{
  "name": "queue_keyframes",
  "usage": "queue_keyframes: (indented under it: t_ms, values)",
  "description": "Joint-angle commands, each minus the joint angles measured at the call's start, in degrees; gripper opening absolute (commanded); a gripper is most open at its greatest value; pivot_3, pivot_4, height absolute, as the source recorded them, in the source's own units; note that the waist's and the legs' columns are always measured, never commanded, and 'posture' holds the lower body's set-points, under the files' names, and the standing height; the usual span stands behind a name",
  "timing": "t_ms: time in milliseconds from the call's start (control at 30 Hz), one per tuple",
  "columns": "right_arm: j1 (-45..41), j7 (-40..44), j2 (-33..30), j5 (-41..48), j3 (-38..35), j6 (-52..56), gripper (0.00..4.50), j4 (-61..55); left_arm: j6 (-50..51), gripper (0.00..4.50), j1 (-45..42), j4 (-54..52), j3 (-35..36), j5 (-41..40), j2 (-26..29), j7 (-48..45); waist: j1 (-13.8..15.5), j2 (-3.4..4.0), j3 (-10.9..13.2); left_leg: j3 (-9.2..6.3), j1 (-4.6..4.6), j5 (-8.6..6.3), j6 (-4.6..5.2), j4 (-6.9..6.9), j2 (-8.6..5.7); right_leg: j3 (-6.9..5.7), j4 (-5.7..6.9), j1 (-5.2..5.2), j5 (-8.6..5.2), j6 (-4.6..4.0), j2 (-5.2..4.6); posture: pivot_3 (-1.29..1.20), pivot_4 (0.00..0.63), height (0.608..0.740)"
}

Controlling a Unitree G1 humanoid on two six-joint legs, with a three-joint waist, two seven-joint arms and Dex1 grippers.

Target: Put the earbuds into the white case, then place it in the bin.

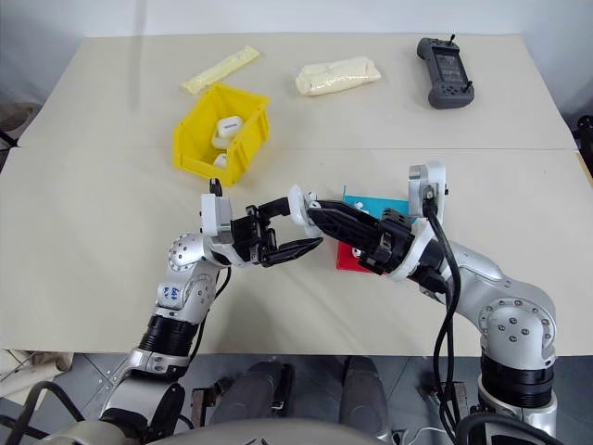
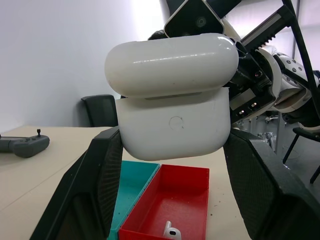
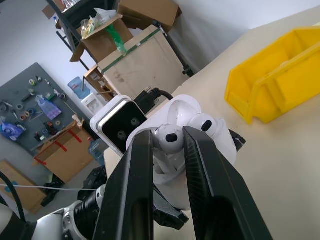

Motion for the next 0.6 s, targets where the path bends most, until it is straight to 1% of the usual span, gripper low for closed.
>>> queue_keyframes:
  t_ms: [33,100,133,200,333,367,467,600]
  values:
    - [0.67,0.44,-1.2,0.54,0.88,-0.23,0.58,-1.34,-0.83,2.71,-1.35,-1.33,0.46,-0.75,-0.36,0.05,0.01,0.0,0.0,0.0,0.0,0.0,0.0,0.0,0.0,0.0,0.0,0.0,0.0,0.0,0.0,0.0,0.15,0.74]
    - [-0.17,-0.06,-1.34,1.29,0.57,-0.76,1.19,-1.38,-0.9,2.71,-1.32,-1.27,0.49,-0.81,-0.45,0.01,0.01,0.0,0.0,0.0,0.0,0.0,0.0,0.0,0.0,0.0,-0.01,0.01,0.0,0.0,0.0,0.0,0.15,0.74]
    - [-0.41,-0.37,-1.4,1.75,0.39,-0.85,1.35,-1.33,-0.91,2.71,-1.31,-1.26,0.5,-0.83,-0.47,-0.03,0.02,0.0,0.0,0.0,0.0,0.0,0.0,0.0,0.0,0.0,-0.01,0.01,0.0,0.0,0.0,0.0,0.15,0.74]
    - [-0.82,0.36,-2.02,1.49,0.26,-1.15,2.08,-1.62,-1.06,2.71,-1.35,-1.12,0.53,-0.85,-0.65,-0.1,0.02,0.0,0.0,0.0,0.0,0.0,0.0,0.0,0.01,0.0,-0.01,0.0,0.0,0.0,0.0,0.0,0.15,0.74]
    - [-1.01,1.87,-3.75,0.93,-0.89,-2.32,3.36,-1.78,-1.29,2.71,-1.41,-0.92,0.63,-0.8,-1.0,-0.22,0.04,0.0,0.0,0.0,0.0,0.0,0.0,0.0,0.0,0.0,-0.03,0.01,0.0,0.0,0.0,0.0,0.15,0.74]
    - [-0.91,2.21,-4.36,1.05,-1.32,-2.54,3.36,-1.65,-1.38,2.71,-1.42,-0.87,0.66,-0.79,-1.07,-0.21,0.05,-0.01,0.0,0.0,0.0,0.0,0.0,0.0,0.0,0.0,-0.04,0.01,0.0,0.0,0.0,0.0,0.15,0.74]
    - [1.54,5.0,-9.29,0.99,-6.43,-2.74,3.36,-0.36,-1.7,2.71,-1.29,-0.73,0.85,-0.66,-0.92,-0.21,0.23,-0.03,0.02,0.01,-0.01,-0.01,0.03,0.0,-0.03,0.0,-0.06,0.03,0.0,0.0,-0.02,0.0,0.15,0.74]
    - [9.48,11.48,-16.38,-3.95,-13.51,-3.91,3.36,2.32,-1.22,2.71,-0.5,-1.34,1.97,-0.68,1.56,-0.93,0.44,-0.09,0.05,0.0,-0.01,-0.03,0.08,-0.01,-0.03,-0.02,-0.1,0.08,0.0,0.01,-0.01,0.0,0.15,0.74]
